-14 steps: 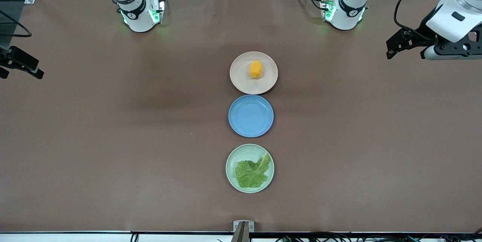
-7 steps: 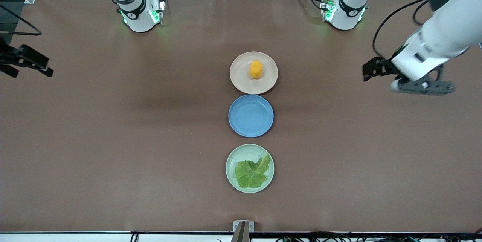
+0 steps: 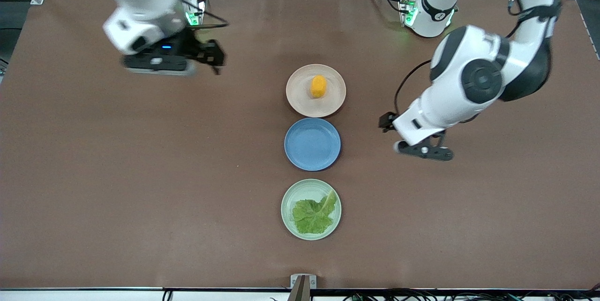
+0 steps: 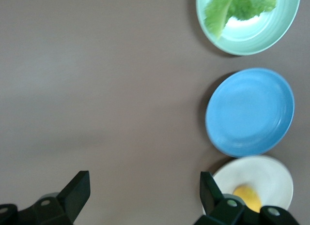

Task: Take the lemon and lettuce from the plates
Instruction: 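Lower the right gripper over the lemon while the left gripper lowers onto lettuce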

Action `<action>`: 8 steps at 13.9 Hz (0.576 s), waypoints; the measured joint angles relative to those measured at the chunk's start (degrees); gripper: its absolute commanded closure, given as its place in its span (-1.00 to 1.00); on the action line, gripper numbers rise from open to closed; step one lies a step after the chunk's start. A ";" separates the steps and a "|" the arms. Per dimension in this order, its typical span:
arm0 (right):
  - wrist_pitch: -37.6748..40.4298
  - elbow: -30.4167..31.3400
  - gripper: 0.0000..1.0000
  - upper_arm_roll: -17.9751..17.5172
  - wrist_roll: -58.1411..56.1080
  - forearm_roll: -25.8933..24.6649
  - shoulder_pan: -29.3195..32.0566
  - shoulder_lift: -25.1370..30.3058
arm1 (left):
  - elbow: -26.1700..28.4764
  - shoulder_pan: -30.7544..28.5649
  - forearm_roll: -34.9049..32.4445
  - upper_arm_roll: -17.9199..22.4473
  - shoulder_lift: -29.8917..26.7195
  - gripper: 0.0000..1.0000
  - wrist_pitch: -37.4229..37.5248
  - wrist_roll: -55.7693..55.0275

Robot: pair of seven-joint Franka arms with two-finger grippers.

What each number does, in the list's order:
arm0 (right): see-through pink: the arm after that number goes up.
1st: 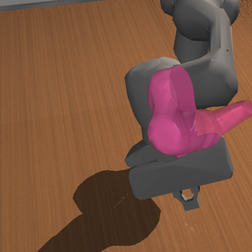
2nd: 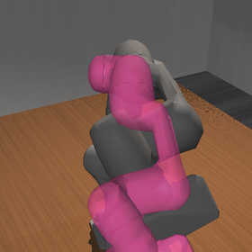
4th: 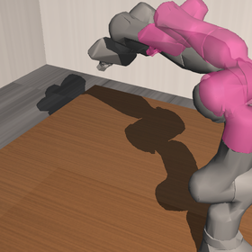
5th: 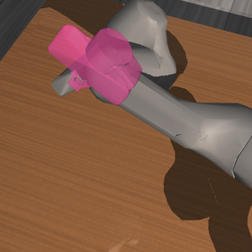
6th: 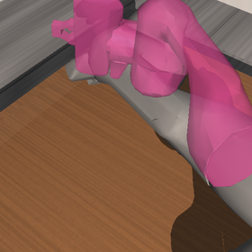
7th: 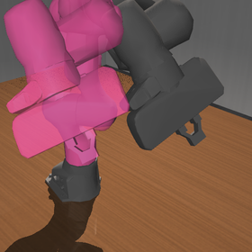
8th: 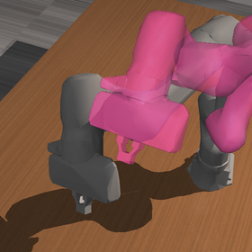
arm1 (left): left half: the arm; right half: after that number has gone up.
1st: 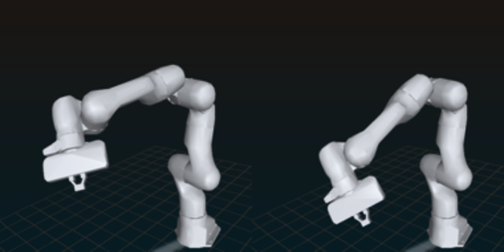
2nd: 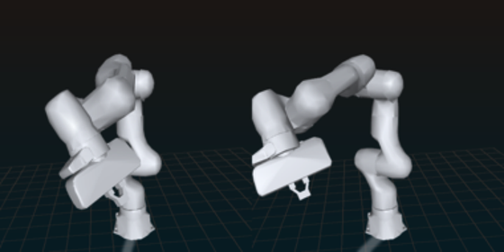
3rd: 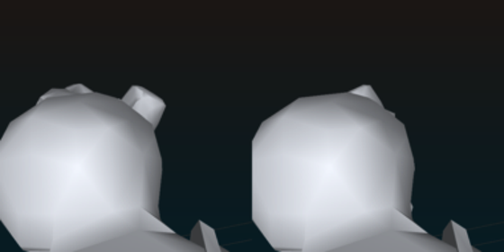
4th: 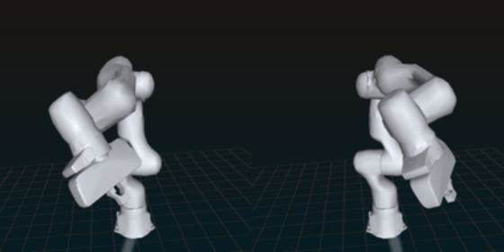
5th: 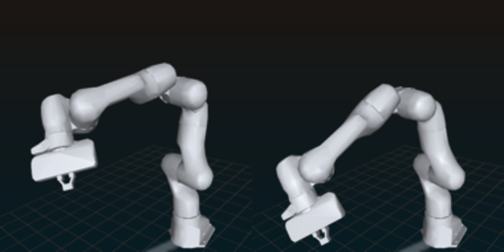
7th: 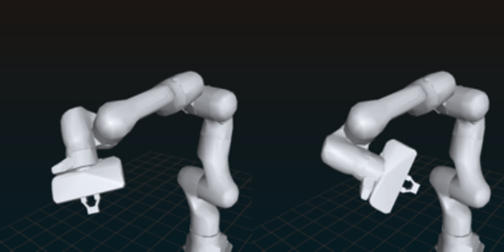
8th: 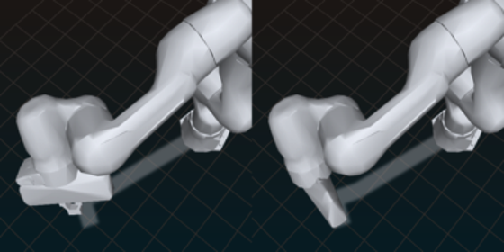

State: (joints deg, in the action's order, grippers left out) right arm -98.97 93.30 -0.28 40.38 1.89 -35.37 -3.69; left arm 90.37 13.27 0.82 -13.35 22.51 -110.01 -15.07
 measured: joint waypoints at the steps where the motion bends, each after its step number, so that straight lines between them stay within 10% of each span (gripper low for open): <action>1: -6.23 3.73 -1.00 0.02 4.91 0.02 -3.59 -0.95 | -0.02 2.11 -1.81 0.01 2.63 -1.00 -4.24 -1.43; 8: -22.23 9.46 -1.00 0.17 23.17 0.03 -19.89 -14.52 | -7.40 7.10 -12.46 0.53 22.39 -0.58 -37.54 -2.17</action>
State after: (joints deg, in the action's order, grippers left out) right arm -121.20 102.75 -0.11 63.55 1.92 -55.26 -18.20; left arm 82.96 20.37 -11.65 -12.82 44.90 -147.55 -17.24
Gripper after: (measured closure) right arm 0.000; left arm 0.088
